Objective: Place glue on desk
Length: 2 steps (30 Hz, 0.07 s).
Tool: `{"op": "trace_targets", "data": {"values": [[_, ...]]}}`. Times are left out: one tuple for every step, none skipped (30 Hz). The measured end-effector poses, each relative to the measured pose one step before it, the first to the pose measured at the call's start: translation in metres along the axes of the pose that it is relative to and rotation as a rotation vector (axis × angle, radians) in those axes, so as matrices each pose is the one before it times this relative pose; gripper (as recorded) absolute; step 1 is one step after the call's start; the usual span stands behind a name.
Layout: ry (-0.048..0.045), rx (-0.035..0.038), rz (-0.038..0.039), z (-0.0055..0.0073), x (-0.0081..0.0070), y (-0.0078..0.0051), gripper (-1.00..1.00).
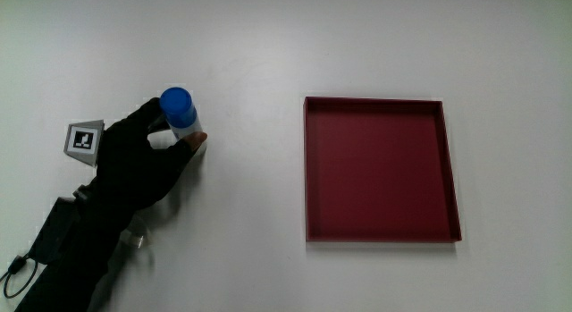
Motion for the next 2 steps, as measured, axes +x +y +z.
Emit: {"op": "trace_targets", "data": {"values": [[0.02107, 0.00895, 0.009, 0.00131, 0.00204, -0.00494, -0.69], [0.00901, -0.01009, 0.00649, 0.00103, 0.00142, -0.00419, -0.75]]}}
